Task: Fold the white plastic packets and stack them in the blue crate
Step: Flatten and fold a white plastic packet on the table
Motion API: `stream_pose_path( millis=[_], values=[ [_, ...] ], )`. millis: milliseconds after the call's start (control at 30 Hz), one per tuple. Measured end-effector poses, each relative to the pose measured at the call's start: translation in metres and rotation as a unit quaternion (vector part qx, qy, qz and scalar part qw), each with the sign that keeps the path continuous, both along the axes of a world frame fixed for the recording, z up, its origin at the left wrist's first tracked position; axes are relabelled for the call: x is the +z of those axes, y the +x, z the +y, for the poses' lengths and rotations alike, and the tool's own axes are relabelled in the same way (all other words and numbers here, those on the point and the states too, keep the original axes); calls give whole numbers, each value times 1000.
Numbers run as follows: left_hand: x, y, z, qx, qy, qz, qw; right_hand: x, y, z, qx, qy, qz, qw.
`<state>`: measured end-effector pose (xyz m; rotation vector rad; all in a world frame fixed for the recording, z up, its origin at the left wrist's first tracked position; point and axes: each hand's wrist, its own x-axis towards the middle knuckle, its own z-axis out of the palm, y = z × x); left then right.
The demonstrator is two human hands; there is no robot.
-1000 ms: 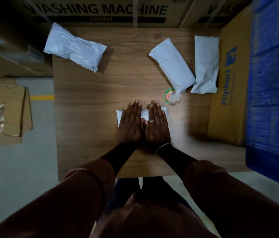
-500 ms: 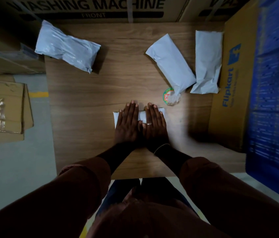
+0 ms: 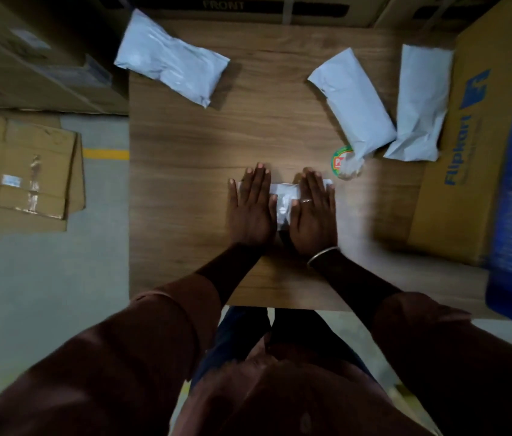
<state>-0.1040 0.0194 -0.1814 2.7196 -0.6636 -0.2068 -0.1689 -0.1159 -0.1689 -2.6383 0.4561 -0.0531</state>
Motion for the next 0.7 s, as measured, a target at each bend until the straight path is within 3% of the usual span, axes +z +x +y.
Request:
stream_pose_path(
  millis=[233,700],
  values=[
    [-1,7,-2,43,-20,10,999,-5,33,7,3,-112,96,989],
    [-10,12,-5,5,-76,12,997,-13,32,3,3,-92,45,995]
  ],
)
